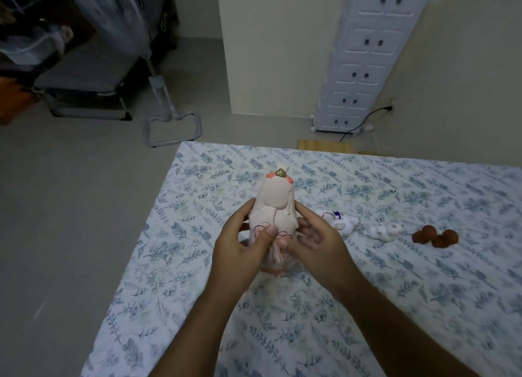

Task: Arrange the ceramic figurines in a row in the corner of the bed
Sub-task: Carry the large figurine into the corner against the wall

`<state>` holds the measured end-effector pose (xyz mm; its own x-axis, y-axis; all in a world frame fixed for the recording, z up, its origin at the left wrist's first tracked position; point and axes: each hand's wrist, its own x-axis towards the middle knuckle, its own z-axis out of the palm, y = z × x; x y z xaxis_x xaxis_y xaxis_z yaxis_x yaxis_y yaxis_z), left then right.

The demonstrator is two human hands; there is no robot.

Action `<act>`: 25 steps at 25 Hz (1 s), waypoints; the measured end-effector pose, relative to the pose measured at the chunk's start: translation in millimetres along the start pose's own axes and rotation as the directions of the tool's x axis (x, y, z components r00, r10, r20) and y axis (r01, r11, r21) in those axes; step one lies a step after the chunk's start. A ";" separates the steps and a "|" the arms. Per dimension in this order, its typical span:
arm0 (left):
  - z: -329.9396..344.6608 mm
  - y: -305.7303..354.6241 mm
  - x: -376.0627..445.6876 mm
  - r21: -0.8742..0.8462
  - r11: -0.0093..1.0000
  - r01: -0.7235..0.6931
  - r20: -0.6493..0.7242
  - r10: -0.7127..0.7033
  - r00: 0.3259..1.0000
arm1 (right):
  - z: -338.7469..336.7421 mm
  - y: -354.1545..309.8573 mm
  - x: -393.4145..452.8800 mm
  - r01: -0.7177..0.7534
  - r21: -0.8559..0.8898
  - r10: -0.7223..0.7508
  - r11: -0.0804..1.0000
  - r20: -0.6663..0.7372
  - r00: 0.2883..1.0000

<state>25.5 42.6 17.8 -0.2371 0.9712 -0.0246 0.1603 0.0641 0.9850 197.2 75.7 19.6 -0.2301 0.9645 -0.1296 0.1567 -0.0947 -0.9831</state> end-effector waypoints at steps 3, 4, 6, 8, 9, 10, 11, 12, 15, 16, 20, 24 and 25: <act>38.6 25.2 -18.6 -0.011 0.999 -0.041 0.041 0.042 0.998 | -45.0 -14.0 -32.7 0.023 0.070 -0.020 0.997 -0.039 0.999; 55.8 32.0 -21.8 -0.022 0.998 -0.053 0.063 0.054 0.997 | -63.7 -14.5 -41.8 0.029 0.066 -0.025 0.997 -0.065 0.998; 96.4 45.4 -25.5 -0.056 0.996 -0.064 0.125 0.070 0.990 | -104.6 -12.2 -57.6 0.026 0.044 -0.021 0.999 -0.116 0.993; 148.9 55.8 -26.1 -0.047 0.996 -0.078 0.203 0.086 0.975 | -152.8 -8.5 -72.4 0.026 0.022 -0.022 0.999 -0.175 0.984; 176.6 60.6 -24.4 -0.048 0.996 -0.075 0.251 0.085 0.964 | -177.8 -5.3 -77.7 0.021 0.029 -0.014 0.999 -0.214 0.977; 207.8 66.2 -21.7 -0.055 0.996 -0.071 0.313 0.085 0.946 | -206.0 -0.4 -82.5 0.018 0.047 -0.005 0.999 -0.266 0.964; 239.7 70.8 -19.1 -0.057 0.996 -0.068 0.378 0.085 0.922 | -234.3 5.9 -86.1 0.016 0.070 0.007 0.997 -0.319 0.948; 277.8 76.7 -16.1 -0.056 0.996 -0.069 0.437 0.086 0.895 | -267.8 13.4 -89.4 0.017 0.094 0.019 0.995 -0.376 0.927; 389.2 95.1 1.5 0.019 1.000 -0.022 0.553 0.008 0.833 | -363.0 41.4 -87.6 -0.005 0.153 0.086 0.988 -0.529 0.844; 426.1 99.1 8.8 0.028 0.999 -0.016 0.575 -0.003 0.818 | -393.0 50.8 -84.4 -0.004 0.165 0.098 0.986 -0.570 0.815; 573.4 106.7 37.9 0.011 0.999 0.033 0.639 -0.033 0.769 | -506.4 86.2 -58.1 0.014 0.159 0.103 0.987 -0.703 0.703; 682.7 99.1 68.7 -0.009 1.000 0.010 0.666 -0.001 0.746 | -583.9 126.6 -20.2 0.013 0.114 0.086 0.993 -0.815 0.573; 703.6 96.0 77.4 -0.006 1.000 0.003 0.668 0.002 0.744 | -597.8 135.3 -10.9 0.018 0.109 0.082 0.994 -0.838 0.540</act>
<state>696.6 285.5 -9.7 0.4639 0.8762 -0.1307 0.1543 0.0653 0.9859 795.1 199.7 -34.7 0.6932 0.7195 -0.0426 0.0468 -0.1039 -0.9935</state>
